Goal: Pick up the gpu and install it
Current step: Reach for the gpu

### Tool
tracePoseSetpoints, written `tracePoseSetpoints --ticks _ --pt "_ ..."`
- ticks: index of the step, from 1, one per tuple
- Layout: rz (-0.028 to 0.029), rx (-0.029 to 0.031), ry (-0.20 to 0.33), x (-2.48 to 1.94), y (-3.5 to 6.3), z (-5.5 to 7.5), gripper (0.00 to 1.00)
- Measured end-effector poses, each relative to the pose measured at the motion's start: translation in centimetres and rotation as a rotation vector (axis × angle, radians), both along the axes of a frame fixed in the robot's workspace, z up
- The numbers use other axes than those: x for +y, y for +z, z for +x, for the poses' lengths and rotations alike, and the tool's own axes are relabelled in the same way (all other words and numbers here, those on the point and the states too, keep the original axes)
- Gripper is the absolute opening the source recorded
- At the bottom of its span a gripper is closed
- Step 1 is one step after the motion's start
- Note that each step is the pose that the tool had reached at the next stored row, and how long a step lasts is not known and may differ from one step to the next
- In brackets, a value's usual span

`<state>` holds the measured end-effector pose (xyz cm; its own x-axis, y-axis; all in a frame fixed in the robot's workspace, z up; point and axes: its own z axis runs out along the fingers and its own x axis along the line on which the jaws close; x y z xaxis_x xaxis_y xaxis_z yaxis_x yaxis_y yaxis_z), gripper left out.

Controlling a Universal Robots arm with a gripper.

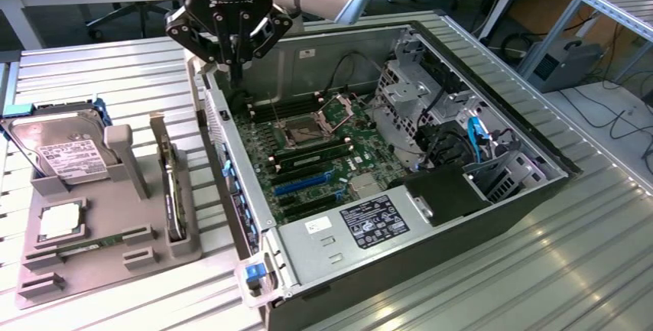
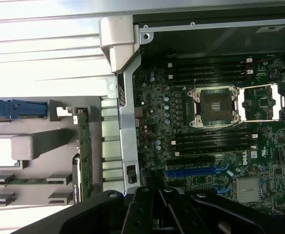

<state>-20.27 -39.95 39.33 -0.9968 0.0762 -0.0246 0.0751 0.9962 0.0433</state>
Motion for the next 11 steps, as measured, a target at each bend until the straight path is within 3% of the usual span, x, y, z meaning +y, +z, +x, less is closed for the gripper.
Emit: tracePoseSetpoints --ticks 11 --pt "0.0 0.0 0.0 -0.01 0.0 -0.62 0.11"
